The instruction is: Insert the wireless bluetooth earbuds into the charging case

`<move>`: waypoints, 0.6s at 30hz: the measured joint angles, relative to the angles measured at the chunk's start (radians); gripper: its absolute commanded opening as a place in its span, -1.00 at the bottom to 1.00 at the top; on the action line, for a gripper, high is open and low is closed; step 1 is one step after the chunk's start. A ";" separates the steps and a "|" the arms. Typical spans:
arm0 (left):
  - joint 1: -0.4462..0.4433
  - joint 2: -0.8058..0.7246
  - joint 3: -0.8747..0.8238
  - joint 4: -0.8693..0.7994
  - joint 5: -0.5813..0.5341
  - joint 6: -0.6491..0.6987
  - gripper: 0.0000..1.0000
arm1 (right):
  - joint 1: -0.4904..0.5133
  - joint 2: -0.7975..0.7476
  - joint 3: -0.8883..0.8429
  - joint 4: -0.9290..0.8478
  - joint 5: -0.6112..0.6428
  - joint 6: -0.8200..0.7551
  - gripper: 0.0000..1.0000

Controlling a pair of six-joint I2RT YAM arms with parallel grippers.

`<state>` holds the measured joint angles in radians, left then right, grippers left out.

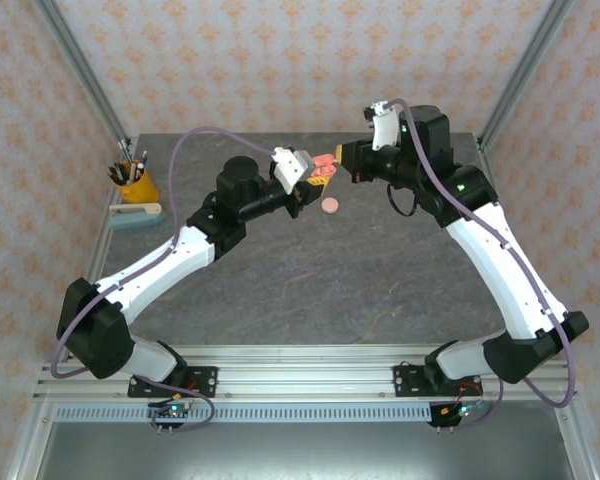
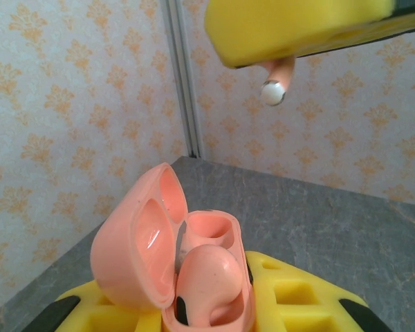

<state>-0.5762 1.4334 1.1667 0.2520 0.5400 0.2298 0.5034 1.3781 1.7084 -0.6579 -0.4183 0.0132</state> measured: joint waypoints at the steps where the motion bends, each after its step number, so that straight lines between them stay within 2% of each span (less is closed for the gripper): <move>1: 0.000 0.000 0.002 -0.006 0.003 0.003 -1.00 | 0.000 0.005 0.003 -0.009 0.001 -0.010 -0.85; 18: 0.002 0.000 0.047 -0.103 0.059 0.035 -1.00 | 0.060 0.063 0.007 -0.088 0.129 -0.155 -0.88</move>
<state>-0.5739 1.4334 1.2137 0.1490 0.5987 0.2646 0.5636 1.4410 1.7153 -0.7460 -0.2897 -0.1421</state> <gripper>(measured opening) 0.237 0.100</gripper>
